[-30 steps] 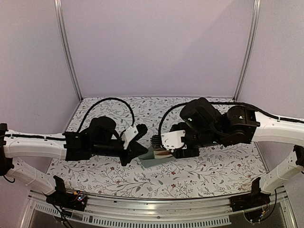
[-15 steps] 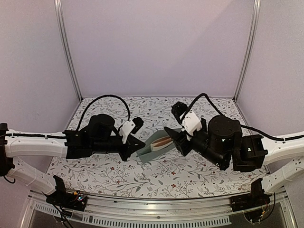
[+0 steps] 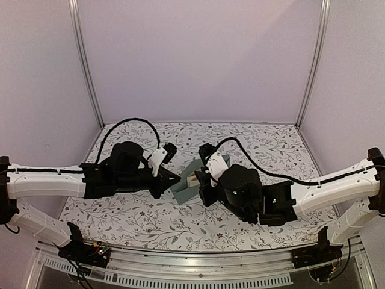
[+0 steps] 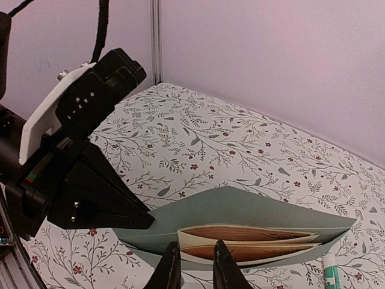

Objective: Place the letter into the envelope and seal it

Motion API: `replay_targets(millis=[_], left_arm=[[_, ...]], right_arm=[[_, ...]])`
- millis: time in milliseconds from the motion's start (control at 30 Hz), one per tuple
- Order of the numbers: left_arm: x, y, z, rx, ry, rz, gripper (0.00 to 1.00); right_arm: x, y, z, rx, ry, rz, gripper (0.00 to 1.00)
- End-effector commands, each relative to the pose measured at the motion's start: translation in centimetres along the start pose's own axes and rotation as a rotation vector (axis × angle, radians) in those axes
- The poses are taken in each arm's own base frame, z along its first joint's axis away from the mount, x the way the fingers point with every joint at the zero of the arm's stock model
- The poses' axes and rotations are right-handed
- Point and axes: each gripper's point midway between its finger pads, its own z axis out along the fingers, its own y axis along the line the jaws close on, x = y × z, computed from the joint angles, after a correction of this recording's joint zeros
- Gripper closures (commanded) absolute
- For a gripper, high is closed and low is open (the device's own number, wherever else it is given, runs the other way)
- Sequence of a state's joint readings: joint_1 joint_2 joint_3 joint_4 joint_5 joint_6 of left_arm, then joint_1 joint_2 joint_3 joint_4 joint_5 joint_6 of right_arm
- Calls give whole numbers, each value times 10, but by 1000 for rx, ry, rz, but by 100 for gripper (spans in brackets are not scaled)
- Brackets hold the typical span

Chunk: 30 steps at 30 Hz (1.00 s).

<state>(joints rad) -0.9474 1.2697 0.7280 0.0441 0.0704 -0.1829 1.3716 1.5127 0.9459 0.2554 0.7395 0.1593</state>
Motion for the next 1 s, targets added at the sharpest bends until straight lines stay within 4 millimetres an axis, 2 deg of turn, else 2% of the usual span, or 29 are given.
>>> replay_targets(millis=[0, 267, 567, 967], left_arm=[[-8, 2, -4, 7, -39, -20, 100], [-13, -5, -9, 47, -61, -17, 100], [-13, -10, -9, 73, -59, -12, 100], [-14, -12, -10, 85, -63, -6, 100]], right_arm=[[-15, 3, 18, -76, -18, 122, 85], [-5, -2, 33, -115, 15, 152, 92], [13, -1, 50, -117, 43, 146, 94], [38, -1, 59, -134, 97, 154, 98]])
